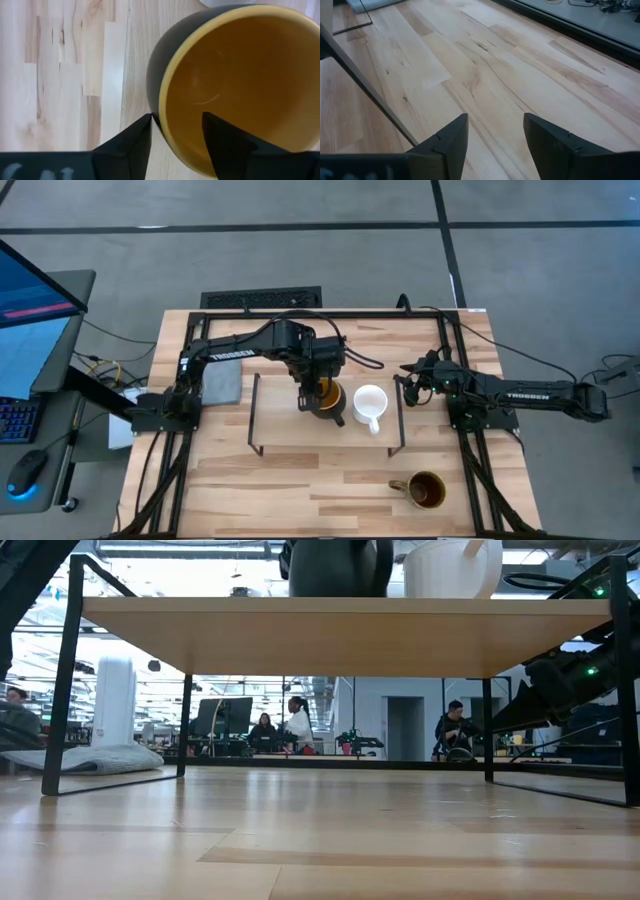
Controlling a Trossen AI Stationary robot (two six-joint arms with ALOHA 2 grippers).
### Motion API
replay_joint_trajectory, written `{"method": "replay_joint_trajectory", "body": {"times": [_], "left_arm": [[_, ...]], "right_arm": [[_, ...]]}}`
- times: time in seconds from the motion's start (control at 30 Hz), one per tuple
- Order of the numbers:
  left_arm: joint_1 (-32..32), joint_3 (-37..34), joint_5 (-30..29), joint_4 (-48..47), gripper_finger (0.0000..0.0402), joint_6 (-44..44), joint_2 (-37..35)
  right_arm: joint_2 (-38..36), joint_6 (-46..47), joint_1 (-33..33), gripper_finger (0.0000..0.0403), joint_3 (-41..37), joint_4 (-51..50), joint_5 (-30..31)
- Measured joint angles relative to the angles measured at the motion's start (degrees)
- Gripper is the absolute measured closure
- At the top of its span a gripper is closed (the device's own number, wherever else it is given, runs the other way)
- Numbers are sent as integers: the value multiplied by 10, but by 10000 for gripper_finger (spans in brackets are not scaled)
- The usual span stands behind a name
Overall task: Stack small to large cups/mugs on shelf
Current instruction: Put the black mug on the shelf
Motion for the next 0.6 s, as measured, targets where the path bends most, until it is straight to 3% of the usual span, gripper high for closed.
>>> {"method": "replay_joint_trajectory", "body": {"times": [0.6], "left_arm": [[0,0,0,0,230,17,0]], "right_arm": [[0,0,0,189,0,0,0]]}}
